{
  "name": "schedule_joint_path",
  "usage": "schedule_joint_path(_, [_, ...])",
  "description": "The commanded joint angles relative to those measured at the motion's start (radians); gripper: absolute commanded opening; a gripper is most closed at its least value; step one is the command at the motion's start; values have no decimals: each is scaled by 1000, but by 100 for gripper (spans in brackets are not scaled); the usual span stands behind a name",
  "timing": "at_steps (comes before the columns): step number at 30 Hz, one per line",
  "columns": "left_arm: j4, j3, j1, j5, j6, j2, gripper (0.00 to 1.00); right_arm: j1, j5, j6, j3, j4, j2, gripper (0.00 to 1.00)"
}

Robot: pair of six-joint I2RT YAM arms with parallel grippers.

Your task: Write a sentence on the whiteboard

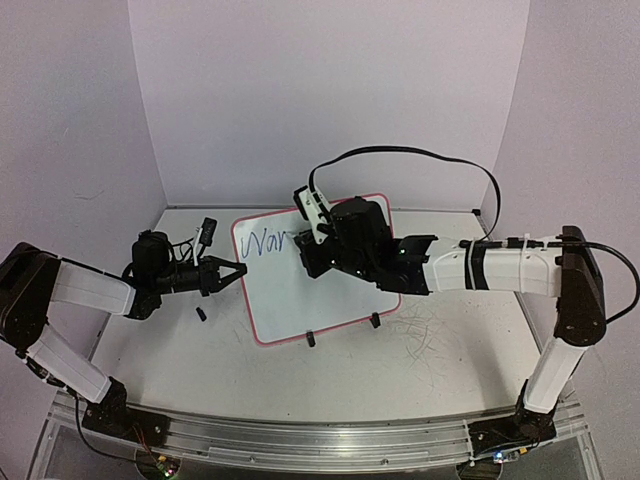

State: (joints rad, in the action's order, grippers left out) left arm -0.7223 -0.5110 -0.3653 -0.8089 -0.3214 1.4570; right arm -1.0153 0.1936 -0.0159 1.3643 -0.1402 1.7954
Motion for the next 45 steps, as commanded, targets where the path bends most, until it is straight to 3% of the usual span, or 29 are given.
schedule_joint_path(1, [8,-40,3,20,62,-8,0,11,45,-10,6,-15,-28,0])
schedule_joint_path(10, [11,-39,3,32,58,-16,0,11,-151,4,-80,-134,-176,0])
schedule_joint_path(17, [24,-46,3,48,62,-25,0,13,-83,124,-215,-133,-281,0])
schedule_joint_path(33, [76,-62,3,68,80,-38,0,9,-234,130,-152,-103,-177,0])
schedule_joint_path(45, [81,-67,3,67,79,-32,0,4,-161,126,-122,-104,-128,0])
